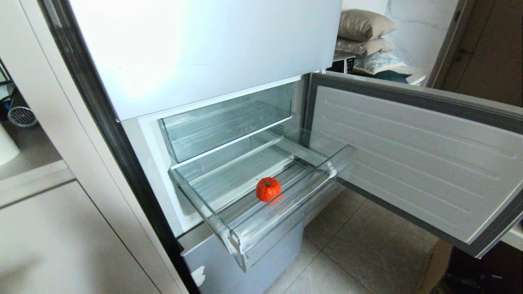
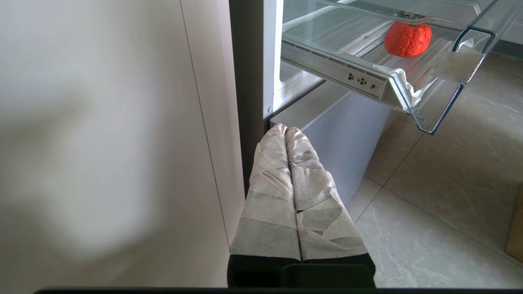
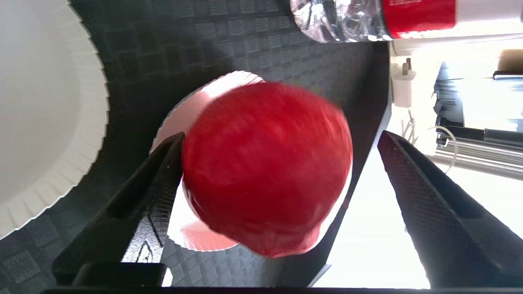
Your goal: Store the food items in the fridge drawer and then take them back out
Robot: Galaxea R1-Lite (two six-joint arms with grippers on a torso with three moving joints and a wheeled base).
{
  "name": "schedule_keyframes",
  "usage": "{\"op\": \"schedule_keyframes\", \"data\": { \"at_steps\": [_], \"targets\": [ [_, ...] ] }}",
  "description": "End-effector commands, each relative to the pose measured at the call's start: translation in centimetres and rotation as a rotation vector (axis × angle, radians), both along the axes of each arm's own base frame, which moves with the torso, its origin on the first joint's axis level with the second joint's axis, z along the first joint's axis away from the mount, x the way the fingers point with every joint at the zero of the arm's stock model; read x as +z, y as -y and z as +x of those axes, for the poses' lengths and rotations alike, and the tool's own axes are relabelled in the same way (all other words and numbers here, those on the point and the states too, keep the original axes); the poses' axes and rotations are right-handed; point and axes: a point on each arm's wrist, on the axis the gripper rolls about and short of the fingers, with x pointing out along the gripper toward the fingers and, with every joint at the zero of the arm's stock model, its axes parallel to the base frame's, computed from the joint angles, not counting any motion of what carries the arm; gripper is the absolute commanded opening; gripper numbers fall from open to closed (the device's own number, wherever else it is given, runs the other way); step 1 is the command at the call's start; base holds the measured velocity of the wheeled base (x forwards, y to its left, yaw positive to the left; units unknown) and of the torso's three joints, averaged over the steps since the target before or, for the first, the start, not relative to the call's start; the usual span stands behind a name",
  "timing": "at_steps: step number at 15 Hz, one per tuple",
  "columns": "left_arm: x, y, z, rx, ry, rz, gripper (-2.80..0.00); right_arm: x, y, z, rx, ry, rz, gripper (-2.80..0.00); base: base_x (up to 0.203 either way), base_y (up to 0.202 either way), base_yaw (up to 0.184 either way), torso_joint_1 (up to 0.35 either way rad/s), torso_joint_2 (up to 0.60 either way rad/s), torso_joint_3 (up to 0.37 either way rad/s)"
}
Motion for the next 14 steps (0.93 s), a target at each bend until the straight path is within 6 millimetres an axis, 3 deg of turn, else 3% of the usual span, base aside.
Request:
{"op": "schedule_keyframes", "data": {
  "at_steps": [1,14],
  "targets": [
    [0.00,0.00,0.00,0.000,0.000,0.000,-2.80,0.34,-0.06,-0.04,0.002,-0.001,-0.008,0.00,0.000,0.000,0.000,0.000,0.00,0.000],
    [0.00,0.00,0.00,0.000,0.000,0.000,-2.80,0.79,-0.72,0.59,0.032,0.015,-0.004,0.00,0.000,0.000,0.000,0.000,0.00,0.000]
  ]
}}
